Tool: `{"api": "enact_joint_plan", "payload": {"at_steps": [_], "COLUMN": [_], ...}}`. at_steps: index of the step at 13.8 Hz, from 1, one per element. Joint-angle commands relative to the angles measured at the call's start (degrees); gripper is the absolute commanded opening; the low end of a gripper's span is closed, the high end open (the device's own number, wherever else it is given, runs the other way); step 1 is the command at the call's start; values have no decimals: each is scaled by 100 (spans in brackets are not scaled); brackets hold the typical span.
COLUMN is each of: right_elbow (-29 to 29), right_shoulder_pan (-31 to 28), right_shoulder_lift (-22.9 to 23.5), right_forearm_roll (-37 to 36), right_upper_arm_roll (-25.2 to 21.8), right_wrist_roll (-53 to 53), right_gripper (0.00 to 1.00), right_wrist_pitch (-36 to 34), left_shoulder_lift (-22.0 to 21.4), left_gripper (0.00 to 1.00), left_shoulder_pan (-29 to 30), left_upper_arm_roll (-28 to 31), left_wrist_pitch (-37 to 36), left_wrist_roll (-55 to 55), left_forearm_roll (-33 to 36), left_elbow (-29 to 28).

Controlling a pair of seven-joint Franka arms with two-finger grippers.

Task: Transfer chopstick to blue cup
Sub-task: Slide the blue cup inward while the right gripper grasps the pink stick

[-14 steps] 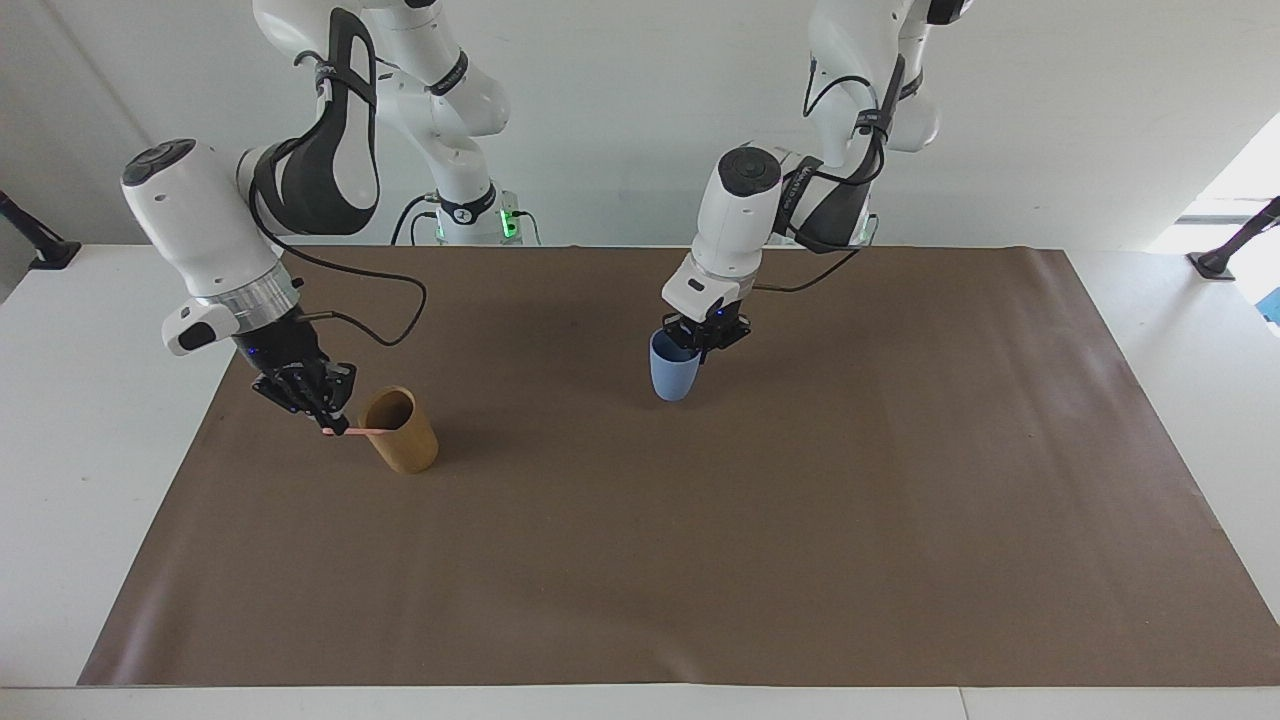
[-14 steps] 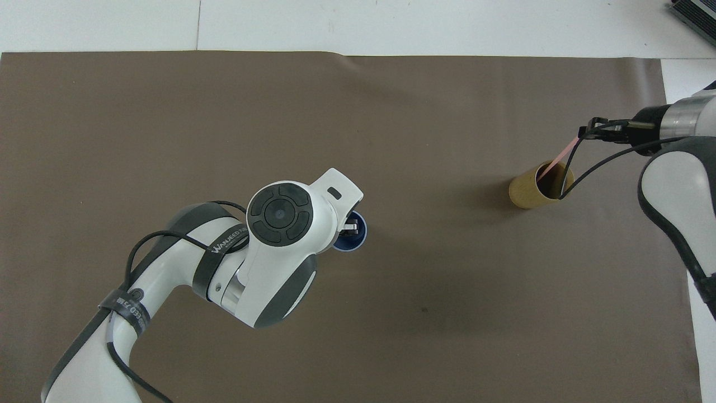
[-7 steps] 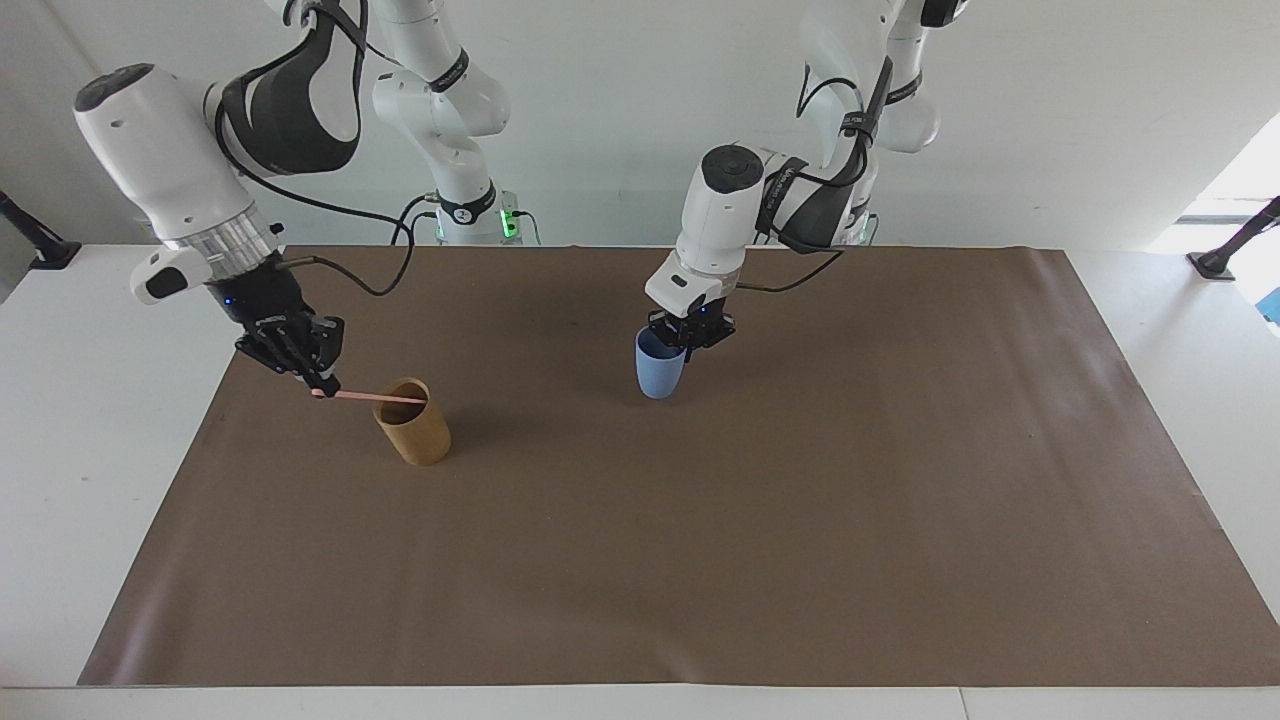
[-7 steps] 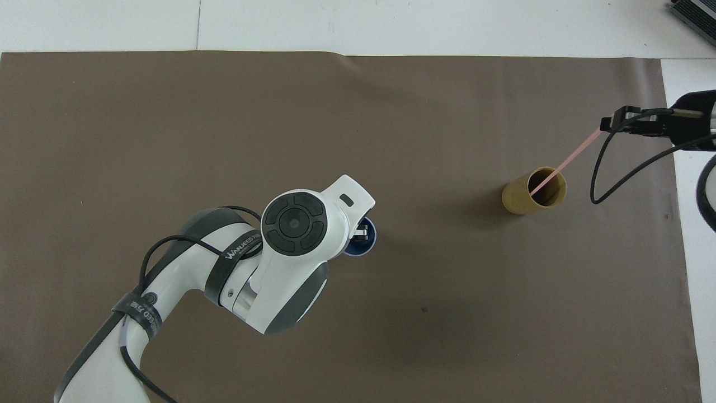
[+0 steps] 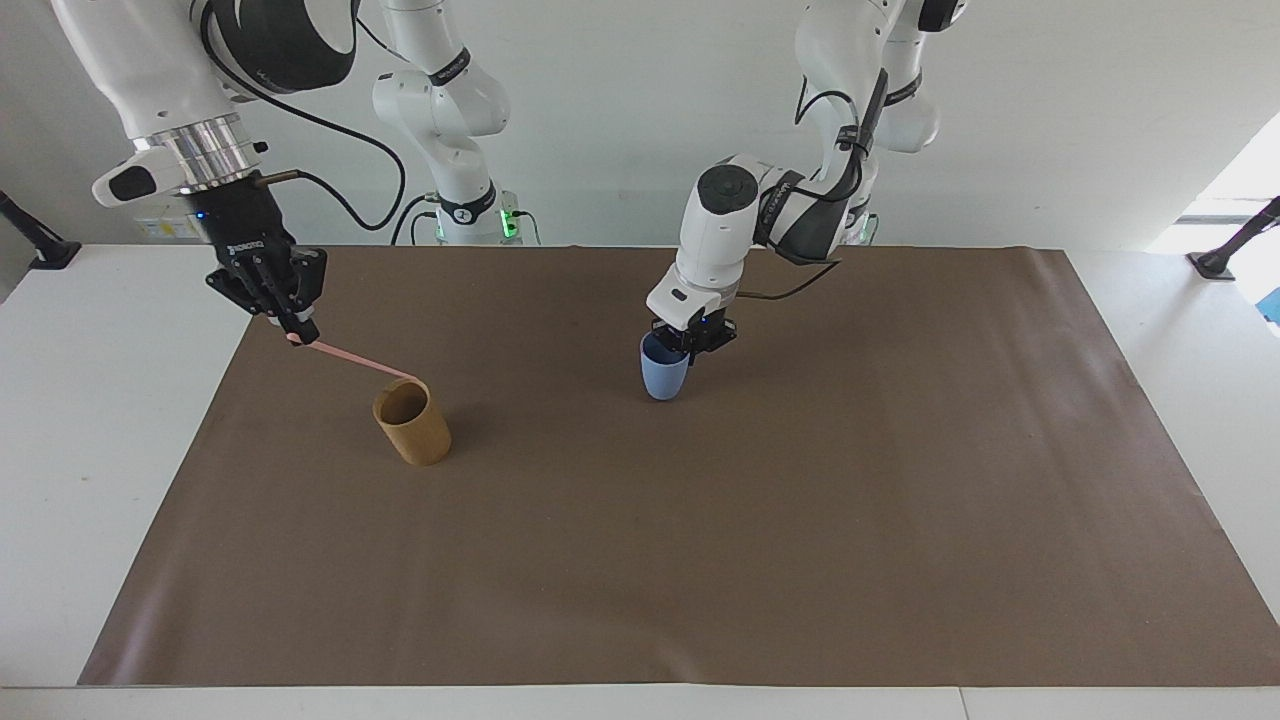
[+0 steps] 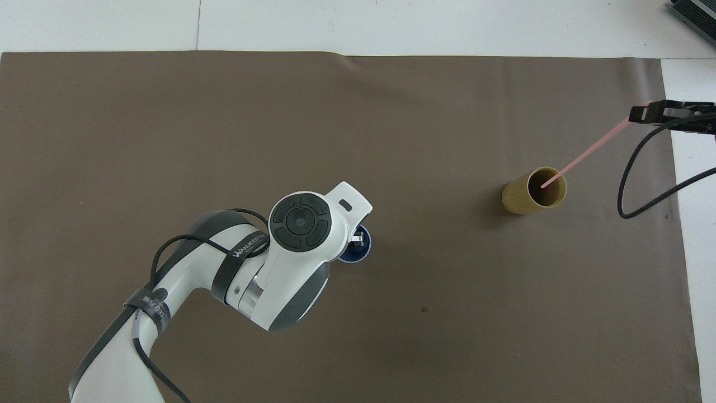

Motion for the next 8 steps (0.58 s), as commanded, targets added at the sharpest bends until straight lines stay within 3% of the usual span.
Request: {"api": "enact_joint_plan", "payload": {"at_steps": [1,2,3,4,5,6,8], "right_elbow": [-19,15,7,7,7,-10,-28], "right_shoulder_pan": [97,315,370,440,623,695,1010], "right_shoulder_lift": [-19,-27,-36,-36,-36,-45,-71], "right_forearm_roll": [-61,-218,-333,-342,-343,-343,-351], "right_upper_arm_roll": [98,142,160,177,177,177,186], "right_wrist_roll": [-53,-202,-221,-213,-187,-186,-186], "right_gripper": [0,0,0,0,0,0,0], "right_wrist_pitch": [27,-8,-8,35,62,80,211], "left_shoulder_lift": [-53,-53,-62,-62,-62,-53,-114], "left_gripper": [0,0,29,67,91,100,100], "left_shoulder_pan": [-112,-112,-121,-112,-112,-112,-42], "left_upper_arm_roll": [96,96,96,96,105,113,140], "left_wrist_pitch": [-29,-21,-20,-20,-55,-117,-388], "left_wrist_roll": [-96,-104,-113,-157,-157,-157,-149], "left_forearm_roll": [-87,-87,-87,-87,-87,-78,-17], "left_elbow": [-97,-97,-115,-132,-115,-80,25]}}
